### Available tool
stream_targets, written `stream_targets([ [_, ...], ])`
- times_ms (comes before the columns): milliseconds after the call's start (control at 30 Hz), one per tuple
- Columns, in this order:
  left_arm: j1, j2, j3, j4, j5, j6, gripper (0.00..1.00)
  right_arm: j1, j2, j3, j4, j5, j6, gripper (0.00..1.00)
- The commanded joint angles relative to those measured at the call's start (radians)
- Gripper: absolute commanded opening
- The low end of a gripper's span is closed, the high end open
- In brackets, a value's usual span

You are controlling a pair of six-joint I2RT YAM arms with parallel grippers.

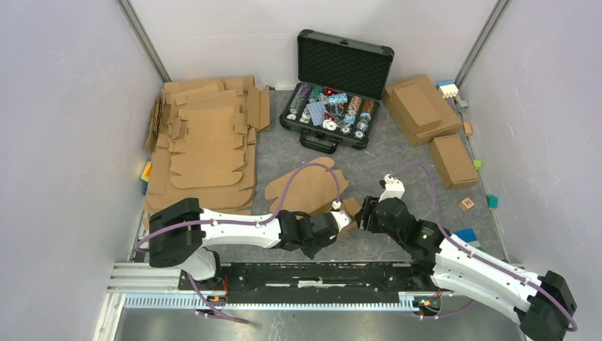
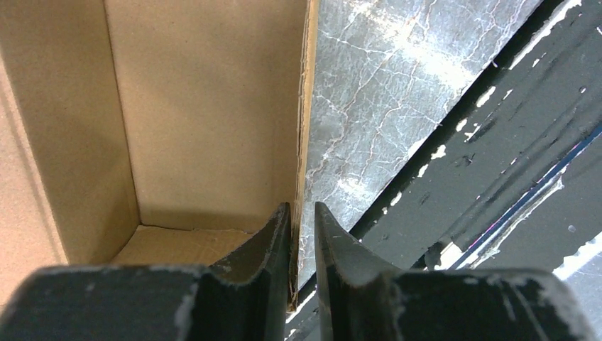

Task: Fold the paper box

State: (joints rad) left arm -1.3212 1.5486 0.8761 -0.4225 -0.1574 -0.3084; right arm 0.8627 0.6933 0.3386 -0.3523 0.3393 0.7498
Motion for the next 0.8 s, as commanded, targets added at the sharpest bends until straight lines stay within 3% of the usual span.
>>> stream_targets([
  [0, -0.019, 0.006, 0.020, 0.024, -0.024, 0.019, 0.26, -0.002, 0.016, -0.009, 0.043, 0.006, 0.174, 0.63],
  [200, -0.043, 0.025, 0.029, 0.022, -0.026, 0.033, 0.26, -0.003, 0.066, -0.020, 0.132, -0.024, 0.153, 0.59],
  [500, -0.060, 0.045, 0.039, 0.028, -0.041, 0.048, 0.18, -0.002, 0.162, 0.015, 0.168, -0.135, 0.052, 0.54],
  [767, -0.074, 0.050, 0.038, 0.040, -0.027, 0.067, 0.04, -0.003, 0.184, 0.030, 0.198, -0.213, -0.076, 0.50],
])
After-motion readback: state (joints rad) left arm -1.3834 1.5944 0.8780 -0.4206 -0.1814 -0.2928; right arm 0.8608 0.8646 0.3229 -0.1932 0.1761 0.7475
